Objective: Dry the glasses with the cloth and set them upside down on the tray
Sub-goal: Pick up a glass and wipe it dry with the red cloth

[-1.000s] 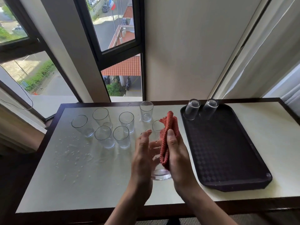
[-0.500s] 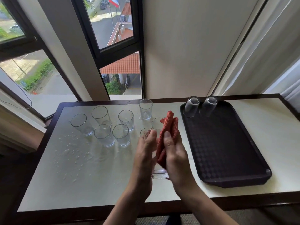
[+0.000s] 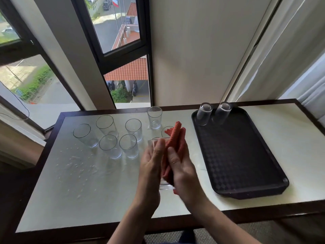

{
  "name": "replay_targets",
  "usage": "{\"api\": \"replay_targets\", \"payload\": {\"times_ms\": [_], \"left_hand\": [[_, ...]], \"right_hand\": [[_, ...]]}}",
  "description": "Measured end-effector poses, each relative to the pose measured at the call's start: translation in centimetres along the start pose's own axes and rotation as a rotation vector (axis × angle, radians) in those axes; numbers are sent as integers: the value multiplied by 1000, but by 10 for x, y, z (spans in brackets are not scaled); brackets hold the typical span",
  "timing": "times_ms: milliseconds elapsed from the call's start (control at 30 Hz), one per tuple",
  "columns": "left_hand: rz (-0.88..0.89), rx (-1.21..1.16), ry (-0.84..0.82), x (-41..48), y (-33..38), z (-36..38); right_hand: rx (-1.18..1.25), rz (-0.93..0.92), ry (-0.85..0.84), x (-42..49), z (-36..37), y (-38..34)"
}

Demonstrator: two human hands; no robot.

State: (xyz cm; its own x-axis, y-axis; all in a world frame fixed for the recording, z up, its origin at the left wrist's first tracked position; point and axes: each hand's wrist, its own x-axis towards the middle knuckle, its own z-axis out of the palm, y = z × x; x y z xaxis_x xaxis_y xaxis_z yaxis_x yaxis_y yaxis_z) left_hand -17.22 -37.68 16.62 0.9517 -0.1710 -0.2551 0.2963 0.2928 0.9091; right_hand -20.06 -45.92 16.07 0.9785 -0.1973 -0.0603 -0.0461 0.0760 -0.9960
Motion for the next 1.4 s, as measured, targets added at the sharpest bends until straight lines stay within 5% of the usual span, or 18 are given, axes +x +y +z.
{"api": "replay_targets", "payload": {"times_ms": [133, 367, 600, 1067, 1400], "left_hand": [[0, -91, 68, 8, 0, -8], [-21, 10, -11, 0, -6, 3], [-78, -57, 12, 9, -10, -9], [5, 120, -158, 11, -30, -12], [344, 395, -39, 8, -51, -16]], "right_hand": [[-299, -184, 60, -23, 7, 7], [73, 37, 83, 8, -2, 4], [-198, -123, 70, -30, -1, 16], [430, 496, 145, -3, -10, 15], [743, 732, 104, 5, -17, 43]]}}
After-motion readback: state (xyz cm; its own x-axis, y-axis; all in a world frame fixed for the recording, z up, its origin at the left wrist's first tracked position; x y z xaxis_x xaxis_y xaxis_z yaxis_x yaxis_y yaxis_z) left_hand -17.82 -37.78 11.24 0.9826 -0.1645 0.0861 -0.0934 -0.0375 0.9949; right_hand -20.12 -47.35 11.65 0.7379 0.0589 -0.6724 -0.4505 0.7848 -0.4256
